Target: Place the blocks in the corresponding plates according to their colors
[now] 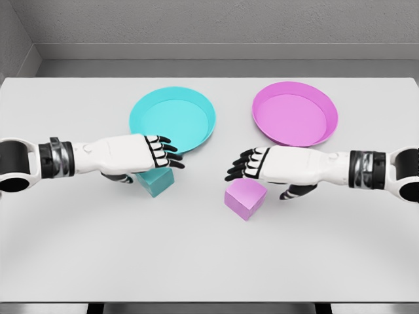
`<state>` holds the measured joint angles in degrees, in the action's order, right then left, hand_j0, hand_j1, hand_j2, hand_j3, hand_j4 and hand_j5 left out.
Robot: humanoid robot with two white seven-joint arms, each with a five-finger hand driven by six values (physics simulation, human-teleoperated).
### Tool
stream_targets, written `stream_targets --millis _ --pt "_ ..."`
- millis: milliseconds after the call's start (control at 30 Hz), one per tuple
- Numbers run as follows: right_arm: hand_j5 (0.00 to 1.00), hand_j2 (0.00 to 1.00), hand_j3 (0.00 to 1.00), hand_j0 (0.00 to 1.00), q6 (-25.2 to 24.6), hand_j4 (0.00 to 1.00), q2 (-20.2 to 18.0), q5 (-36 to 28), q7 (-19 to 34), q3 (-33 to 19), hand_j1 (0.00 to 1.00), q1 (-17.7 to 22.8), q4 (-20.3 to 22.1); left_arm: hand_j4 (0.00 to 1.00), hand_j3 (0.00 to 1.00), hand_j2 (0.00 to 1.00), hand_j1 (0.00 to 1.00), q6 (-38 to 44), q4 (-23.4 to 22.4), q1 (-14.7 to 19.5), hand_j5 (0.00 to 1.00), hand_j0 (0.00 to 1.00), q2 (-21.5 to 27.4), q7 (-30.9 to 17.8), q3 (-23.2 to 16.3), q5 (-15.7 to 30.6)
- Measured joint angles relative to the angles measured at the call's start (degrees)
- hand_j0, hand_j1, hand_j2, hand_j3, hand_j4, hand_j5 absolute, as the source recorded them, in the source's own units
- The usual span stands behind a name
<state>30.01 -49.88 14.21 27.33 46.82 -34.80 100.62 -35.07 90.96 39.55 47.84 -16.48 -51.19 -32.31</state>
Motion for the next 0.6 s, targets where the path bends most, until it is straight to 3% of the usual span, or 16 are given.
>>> stream_targets --millis 433,600 --pt "1.0 1.0 1.0 1.0 0.1 1.0 1.7 -0.1 0.3 4.2 1.0 -1.1 -0.1 1.0 1.0 1.0 1.0 0.0 -1.8 1.8 1.0 1.0 -1.6 -1.0 -2.6 -2.9" --pt "1.0 1.0 1.0 1.0 -4.1 1.0 1.9 0.0 0.2 4.6 1.0 -1.7 -0.1 1.0 1.0 1.0 1.0 0.0 -1.8 2.0 1.0 1.0 -1.7 -1.4 -2.9 -3.3"
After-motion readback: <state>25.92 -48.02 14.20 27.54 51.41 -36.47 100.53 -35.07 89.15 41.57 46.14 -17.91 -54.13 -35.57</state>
